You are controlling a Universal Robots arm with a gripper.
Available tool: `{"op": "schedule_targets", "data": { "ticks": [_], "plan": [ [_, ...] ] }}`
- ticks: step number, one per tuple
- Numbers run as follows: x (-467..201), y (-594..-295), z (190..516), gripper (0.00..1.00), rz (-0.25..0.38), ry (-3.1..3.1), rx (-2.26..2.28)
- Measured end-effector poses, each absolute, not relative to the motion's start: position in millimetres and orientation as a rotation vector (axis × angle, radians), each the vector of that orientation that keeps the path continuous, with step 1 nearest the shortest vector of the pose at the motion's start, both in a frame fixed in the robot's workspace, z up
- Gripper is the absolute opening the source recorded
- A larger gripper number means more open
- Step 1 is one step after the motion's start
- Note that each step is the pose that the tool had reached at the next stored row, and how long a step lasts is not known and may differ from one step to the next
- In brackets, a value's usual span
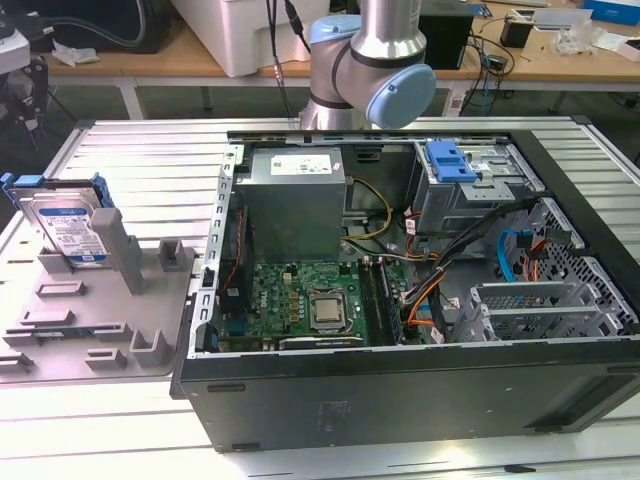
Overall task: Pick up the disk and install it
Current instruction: 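Pick up the disk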
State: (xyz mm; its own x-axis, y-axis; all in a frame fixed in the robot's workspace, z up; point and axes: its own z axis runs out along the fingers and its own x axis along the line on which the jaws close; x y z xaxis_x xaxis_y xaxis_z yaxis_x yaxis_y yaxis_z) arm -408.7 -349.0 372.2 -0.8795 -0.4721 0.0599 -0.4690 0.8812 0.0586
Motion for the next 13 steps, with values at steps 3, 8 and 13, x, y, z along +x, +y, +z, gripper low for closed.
{"op": "schedule_targets", "data": {
  "ticks": [3,8,13],
  "plan": [
    [-408.7,-349.0,371.7,0.48,-0.061,-2.949,0.844],
    [-408.7,-349.0,371.1,0.48,-0.055,-2.901,0.989],
    [-408.7,-349.0,371.0,0.48,-0.048,-2.836,1.158]
  ]
}}
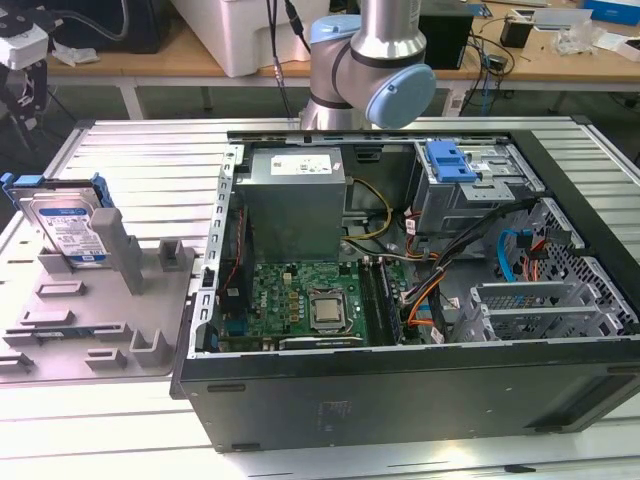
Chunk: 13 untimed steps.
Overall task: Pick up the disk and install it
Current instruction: 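Pick up the disk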
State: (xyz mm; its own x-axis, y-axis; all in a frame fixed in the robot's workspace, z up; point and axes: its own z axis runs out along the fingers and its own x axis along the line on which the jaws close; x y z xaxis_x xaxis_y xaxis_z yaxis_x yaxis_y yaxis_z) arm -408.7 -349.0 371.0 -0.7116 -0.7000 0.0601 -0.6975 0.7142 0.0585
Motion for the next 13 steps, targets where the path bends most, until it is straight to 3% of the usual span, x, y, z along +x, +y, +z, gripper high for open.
{"op": "schedule_targets", "data": {
  "ticks": [13],
  "plan": [
    [-408.7,-349.0,371.0,0.48,-0.025,-2.576,1.649]
  ]
}}
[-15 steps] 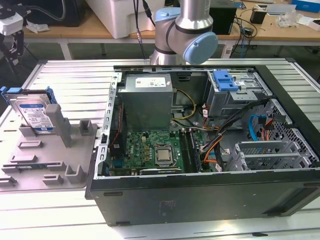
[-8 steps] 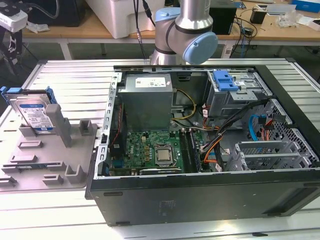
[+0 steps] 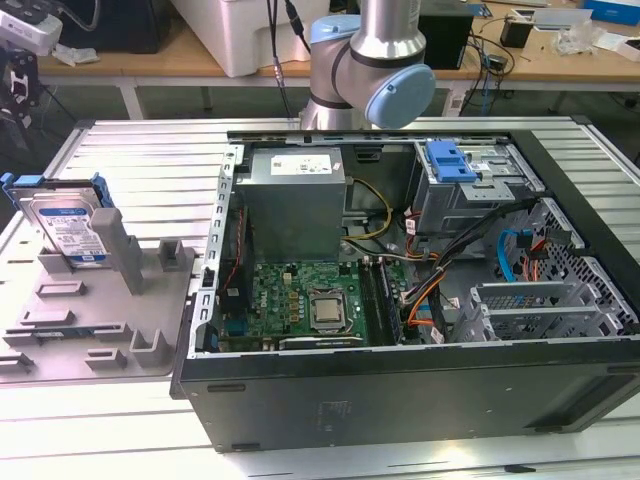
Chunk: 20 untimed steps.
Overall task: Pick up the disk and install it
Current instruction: 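Pick up the disk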
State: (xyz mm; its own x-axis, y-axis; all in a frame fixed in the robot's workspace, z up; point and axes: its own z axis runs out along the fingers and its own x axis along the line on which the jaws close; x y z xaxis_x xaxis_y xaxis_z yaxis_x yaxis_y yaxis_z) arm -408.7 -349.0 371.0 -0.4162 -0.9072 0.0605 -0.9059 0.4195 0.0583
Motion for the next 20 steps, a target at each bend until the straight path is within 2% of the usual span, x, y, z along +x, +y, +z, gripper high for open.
{"op": "schedule_targets", "data": {
  "ticks": [12,20],
  "plan": [
    [-408.8,-349.0,371.0,0.48,-0.001,-2.342,1.959],
    [-408.9,-349.0,370.9,0.48,0.008,-2.330,1.972]
  ]
}}
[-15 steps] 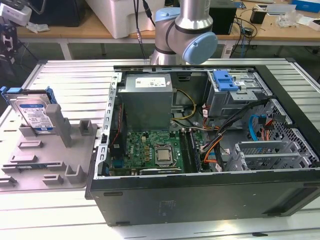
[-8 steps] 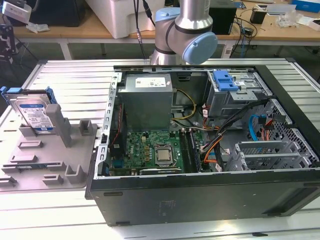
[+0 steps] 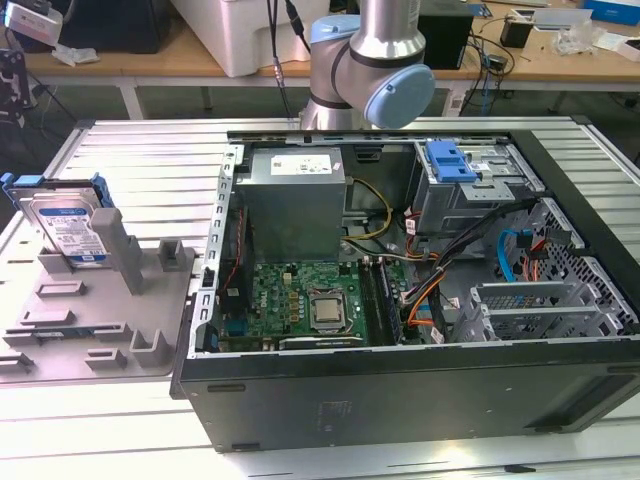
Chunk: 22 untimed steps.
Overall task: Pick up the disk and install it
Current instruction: 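Pick up the disk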
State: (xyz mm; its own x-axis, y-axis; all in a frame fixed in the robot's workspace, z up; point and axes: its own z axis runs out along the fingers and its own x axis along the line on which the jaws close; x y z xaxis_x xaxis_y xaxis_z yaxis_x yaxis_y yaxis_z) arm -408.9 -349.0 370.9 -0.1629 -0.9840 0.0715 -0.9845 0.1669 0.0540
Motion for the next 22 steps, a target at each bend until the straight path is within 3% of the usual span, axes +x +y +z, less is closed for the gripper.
{"op": "schedule_targets", "data": {
  "ticks": [22],
  "plan": [
    [-409.2,-348.9,367.8,0.48,0.077,-2.170,2.211]
  ]
}}
